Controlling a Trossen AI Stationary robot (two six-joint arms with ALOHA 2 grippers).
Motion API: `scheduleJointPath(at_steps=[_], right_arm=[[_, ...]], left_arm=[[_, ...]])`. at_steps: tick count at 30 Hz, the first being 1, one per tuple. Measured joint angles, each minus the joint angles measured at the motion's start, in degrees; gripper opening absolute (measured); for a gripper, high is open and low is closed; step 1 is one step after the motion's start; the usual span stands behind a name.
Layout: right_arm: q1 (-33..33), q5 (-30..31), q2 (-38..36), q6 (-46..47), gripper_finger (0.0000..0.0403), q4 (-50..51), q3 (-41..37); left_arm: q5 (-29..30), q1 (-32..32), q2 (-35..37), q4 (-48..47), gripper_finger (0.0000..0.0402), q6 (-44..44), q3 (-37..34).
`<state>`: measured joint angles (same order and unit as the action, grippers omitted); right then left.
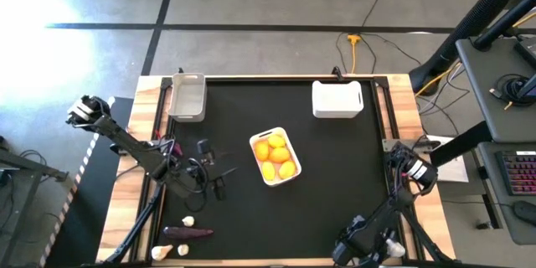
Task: Sort produce into baskets
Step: Put the garlic into the top white bin
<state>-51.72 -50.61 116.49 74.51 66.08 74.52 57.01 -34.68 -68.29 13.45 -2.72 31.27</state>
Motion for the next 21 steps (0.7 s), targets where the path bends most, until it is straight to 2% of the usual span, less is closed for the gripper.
scheduleJointPath(at_steps=[5, 12, 17, 21], right_arm=[[0.0, 0.4, -0.1, -1.1, 0.0208, 0.1, 0.0], [1.2, 2.9, -1.2, -1.1, 0.0155, 1.1, -0.2], [4.0, 11.0, -4.3, -0.5, 0.0127, 1.6, 0.5], [7.4, 22.6, -8.1, 0.5, 0.0121, 2.8, 2.1]], left_arm=[[0.0, 0.5, 0.0, 0.4, 0.021, 0.0, 0.0], [0.0, 1.2, 0.0, 0.6, 0.021, 0.0, 0.0], [0.0, 1.2, 0.0, 3.9, 0.021, -3.8, 0.0], [0.0, 1.2, 0.0, 8.7, 0.021, -8.9, 0.0]])
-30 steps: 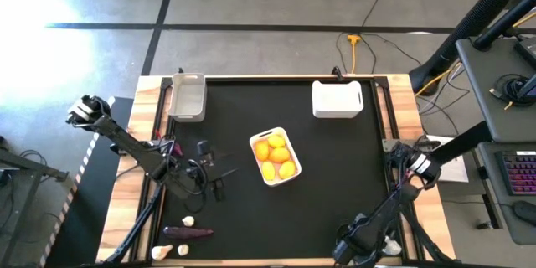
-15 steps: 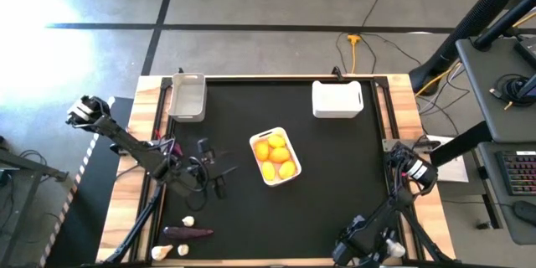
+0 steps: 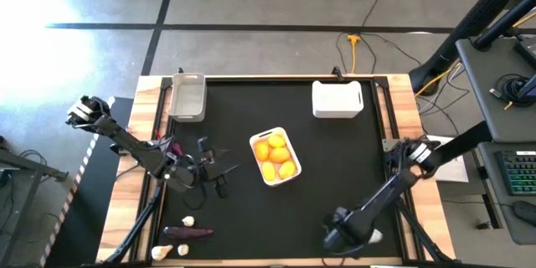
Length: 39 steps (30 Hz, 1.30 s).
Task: Sort produce into baskets
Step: Put the garlic into the top white bin
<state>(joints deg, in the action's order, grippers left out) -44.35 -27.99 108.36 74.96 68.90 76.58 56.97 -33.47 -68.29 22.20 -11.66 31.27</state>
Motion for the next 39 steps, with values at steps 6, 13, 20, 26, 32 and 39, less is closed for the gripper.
scheduleJointPath(at_steps=[6, 13, 20, 26, 32, 39], right_arm=[[5.5, 20.8, -6.7, -1.2, 0.0123, 1.5, 1.1], [14.0, 36.4, -13.8, -5.7, 0.0119, 6.8, 1.0], [26.0, 49.4, -19.1, -10.5, 0.0118, 16.6, 1.0], [41.2, 61.7, -23.2, -13.8, 0.0121, 16.4, 1.0], [59.1, 64.7, -23.1, -22.6, 0.0118, 14.4, 0.9], [73.6, 62.0, -21.0, -34.4, 0.0123, -1.8, -2.8]], left_arm=[[-0.1, 0.1, 0.1, 4.6, 0.021, -5.1, 0.0], [0.0, 0.4, 0.1, 5.0, 0.021, -7.6, 0.0], [1.0, 0.6, 0.1, 4.6, 0.021, -9.1, 0.0], [1.1, 0.6, 0.1, 3.4, 0.021, -10.0, 0.0], [2.7, 0.6, 0.2, 0.7, 0.021, -9.0, 0.0], [2.5, 0.5, 0.9, -5.9, 0.021, -4.6, 0.0]])
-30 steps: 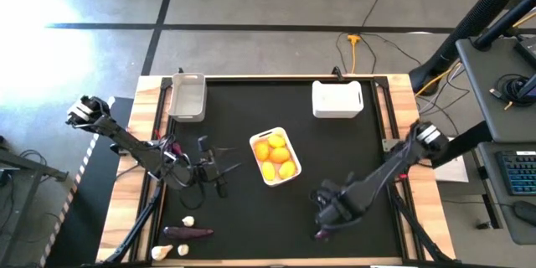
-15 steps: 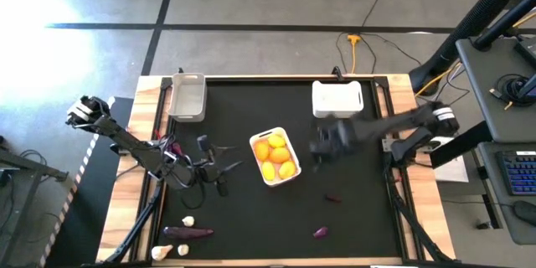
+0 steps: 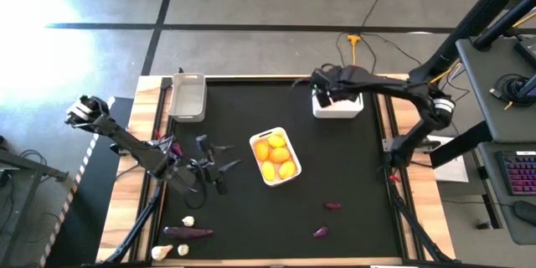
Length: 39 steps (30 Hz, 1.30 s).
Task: Sort produce into baskets
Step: Put the garlic into the top white bin
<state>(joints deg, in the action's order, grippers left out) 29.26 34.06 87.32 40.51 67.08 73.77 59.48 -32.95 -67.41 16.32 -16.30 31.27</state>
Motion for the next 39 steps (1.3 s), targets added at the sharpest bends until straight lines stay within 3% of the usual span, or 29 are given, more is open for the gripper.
scheduleJointPath(at_steps=[5, 12, 18, 23, 30, 34, 39], right_arm=[[3.9, -2.6, 3.0, -4.9, 0.0125, -9.4, -2.8], [6.0, -2.7, 10.2, -9.9, 0.0156, -15.5, -4.7], [6.3, -2.5, 12.8, -14.7, 0.02, -16.7, -4.4], [5.6, -1.2, 10.5, -20.6, 0.0239, -15.8, -4.3], [0.6, 6.6, 2.6, -21.8, 0.0254, -17.3, -4.1], [-3.2, 4.4, -0.6, -21.3, 0.0246, -18.3, -4.2], [-9.6, -1.4, -1.2, -12.0, 0.0236, -22.0, -6.4]], left_arm=[[-1.0, -0.1, 2.4, -9.2, 0.021, 8.2, 0.0], [-18.2, 0.8, 8.0, -18.6, 0.021, 17.4, 0.0], [-18.7, 5.2, 11.9, -20.5, 0.021, 17.1, 0.0], [-25.9, 16.6, 12.7, -20.6, 0.021, 15.5, 0.0], [-39.3, 41.3, 11.5, -18.5, 0.021, 12.9, 1.0], [-44.2, 51.1, 11.3, -26.9, 0.021, 13.8, 9.5], [-45.1, 56.9, 9.4, -42.7, 0.021, 11.1, 23.6]])
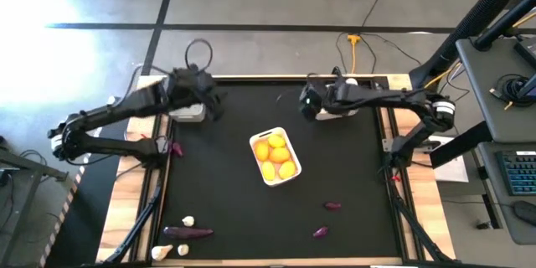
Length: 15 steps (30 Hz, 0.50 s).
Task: Sort produce into baskets
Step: Put the garlic into the top white bin
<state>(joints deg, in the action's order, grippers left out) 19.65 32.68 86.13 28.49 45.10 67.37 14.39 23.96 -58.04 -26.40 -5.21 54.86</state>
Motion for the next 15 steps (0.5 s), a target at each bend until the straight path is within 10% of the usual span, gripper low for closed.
scheduleJointPath(at_steps=[7, 15], right_arm=[[-13.1, -9.6, 0.0, 19.9, 0.0231, -11.3, -5.4], [-22.2, 0.7, -0.6, 20.0, 0.0223, -1.7, 6.1]], left_arm=[[0.0, 4.5, -4.3, -12.7, 0.021, -2.3, 10.1], [-3.5, 5.1, -7.5, -20.4, 0.021, -2.5, 10.7]])
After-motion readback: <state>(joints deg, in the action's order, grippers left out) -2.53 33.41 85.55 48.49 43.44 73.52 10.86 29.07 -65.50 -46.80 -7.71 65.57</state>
